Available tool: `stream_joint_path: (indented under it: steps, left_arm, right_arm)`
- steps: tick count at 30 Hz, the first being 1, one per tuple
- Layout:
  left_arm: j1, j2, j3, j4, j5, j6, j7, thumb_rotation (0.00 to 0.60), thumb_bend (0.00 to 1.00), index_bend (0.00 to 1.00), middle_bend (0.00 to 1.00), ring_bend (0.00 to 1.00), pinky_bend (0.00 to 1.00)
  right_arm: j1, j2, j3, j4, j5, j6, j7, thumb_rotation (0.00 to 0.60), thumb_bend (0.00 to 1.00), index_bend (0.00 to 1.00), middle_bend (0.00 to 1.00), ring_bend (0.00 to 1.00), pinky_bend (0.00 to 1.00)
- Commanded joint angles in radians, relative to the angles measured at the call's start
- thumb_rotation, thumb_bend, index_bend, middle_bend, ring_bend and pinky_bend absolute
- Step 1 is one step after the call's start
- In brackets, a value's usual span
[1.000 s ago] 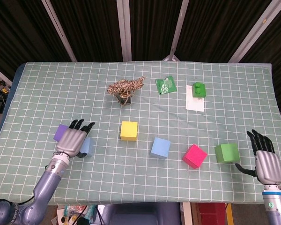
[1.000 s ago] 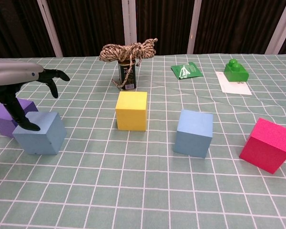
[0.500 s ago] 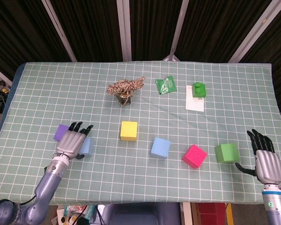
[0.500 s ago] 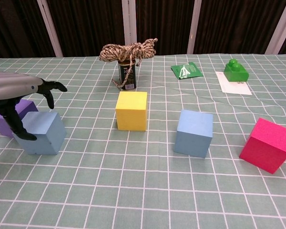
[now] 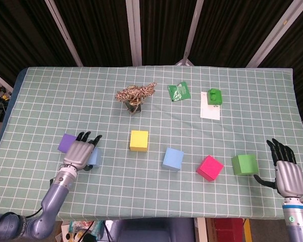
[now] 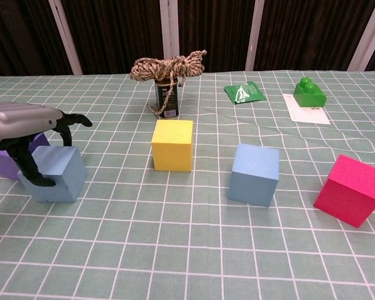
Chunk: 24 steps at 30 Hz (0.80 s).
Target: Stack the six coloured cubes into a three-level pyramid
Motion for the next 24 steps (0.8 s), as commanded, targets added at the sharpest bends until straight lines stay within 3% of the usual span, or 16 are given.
stream_joint_path:
  steps: [1, 15, 24]
  left_arm:
    - [-0.002, -0.006, -0.006, 0.006, 0.003, -0.004, -0.006, 0.600, 0.36, 0.05, 0.34, 0.01, 0.03]
    - [-0.050, -0.050, -0.097, 0.037, 0.006, -0.008, -0.014, 0.600, 0.36, 0.05, 0.34, 0.01, 0.03]
    - [-0.105, -0.098, -0.155, 0.134, -0.093, -0.046, 0.015, 0.600, 0.36, 0.06, 0.33, 0.01, 0.03]
  right_arm:
    - [0.000, 0.000, 0.000, 0.000, 0.002, -0.001, 0.001, 0.600, 0.16, 0.00, 0.00, 0.00, 0.00]
    - [0.000, 0.003, 0.002, -0.003, 0.012, -0.008, 0.009, 0.600, 0.16, 0.00, 0.00, 0.00, 0.00]
    - [0.001, 0.007, 0.004, -0.005, 0.022, -0.016, 0.017, 0.600, 0.16, 0.00, 0.00, 0.00, 0.00]
